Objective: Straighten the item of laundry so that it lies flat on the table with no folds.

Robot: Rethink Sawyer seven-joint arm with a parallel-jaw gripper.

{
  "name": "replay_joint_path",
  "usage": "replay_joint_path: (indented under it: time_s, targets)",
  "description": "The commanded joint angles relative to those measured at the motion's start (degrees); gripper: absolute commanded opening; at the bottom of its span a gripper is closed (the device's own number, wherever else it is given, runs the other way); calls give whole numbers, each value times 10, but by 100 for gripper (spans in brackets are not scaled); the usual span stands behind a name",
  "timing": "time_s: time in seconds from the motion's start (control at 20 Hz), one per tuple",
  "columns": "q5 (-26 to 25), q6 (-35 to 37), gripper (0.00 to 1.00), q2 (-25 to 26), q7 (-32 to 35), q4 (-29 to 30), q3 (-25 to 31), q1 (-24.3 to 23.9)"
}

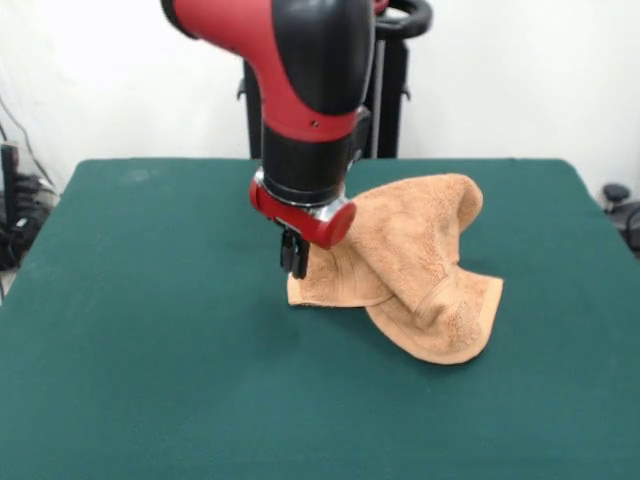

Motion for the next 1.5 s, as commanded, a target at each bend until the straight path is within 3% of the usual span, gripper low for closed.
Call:
replay_joint_path:
  time_s: [0.05,0.15,0.2,0.35,0.65,0.95,1.2,1.5]
  targets:
    - [20,16,0,52,65,79,146,-39]
    - [13,-17,0,49,54,88,165,-56]
    - [4,-23,100,49,60,89,174,-64]
    - [-3,-57,100,44,50,101,194,-82]
    - [-3,-41,100,67,63,90,210,-98]
    - [-8,-41,100,73,76,84,203,-89]
    - [-5,2,100,77,92,75,179,-72]
    - [-3,-25,100,96,73,75,207,-94]
